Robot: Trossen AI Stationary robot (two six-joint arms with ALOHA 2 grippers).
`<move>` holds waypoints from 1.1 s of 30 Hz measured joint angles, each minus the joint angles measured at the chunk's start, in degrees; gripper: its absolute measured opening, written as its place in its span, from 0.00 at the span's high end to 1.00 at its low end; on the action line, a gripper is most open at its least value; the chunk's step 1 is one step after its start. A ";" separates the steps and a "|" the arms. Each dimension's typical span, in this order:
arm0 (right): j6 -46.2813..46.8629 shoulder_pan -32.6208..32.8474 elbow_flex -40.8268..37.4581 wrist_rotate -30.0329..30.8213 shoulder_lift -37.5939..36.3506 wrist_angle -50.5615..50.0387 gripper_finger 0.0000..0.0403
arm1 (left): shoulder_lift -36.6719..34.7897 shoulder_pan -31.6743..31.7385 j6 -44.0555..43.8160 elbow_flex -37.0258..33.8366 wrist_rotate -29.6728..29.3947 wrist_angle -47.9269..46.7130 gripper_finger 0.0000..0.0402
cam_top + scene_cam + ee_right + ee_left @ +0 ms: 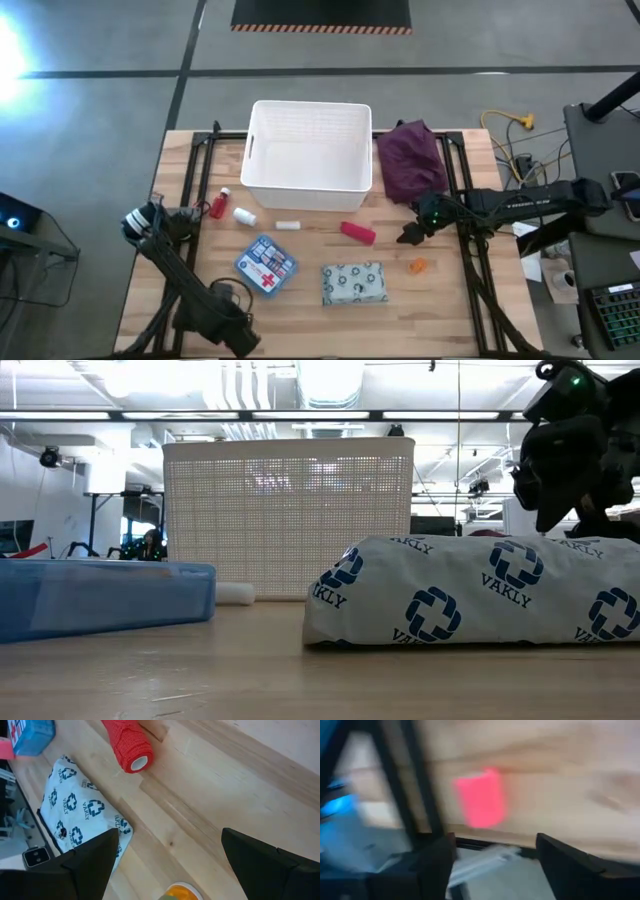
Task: Pick & place medical supplies in basket/bin
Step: Put the pink bandage into the white bin
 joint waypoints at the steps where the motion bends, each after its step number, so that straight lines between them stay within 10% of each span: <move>1: -0.23 0.00 0.00 0.01 0.00 0.11 0.15 | 0.06 0.03 -0.33 -0.07 0.29 -0.91 0.30; 23: -0.41 0.00 0.00 1.13 0.23 0.60 0.15 | -6.09 -3.02 -2.60 -28.31 3.18 38.75 0.30; 33: 1.62 0.00 -0.22 1.29 1.07 0.75 0.15 | -11.85 -3.11 0.30 -34.43 -1.03 42.54 0.63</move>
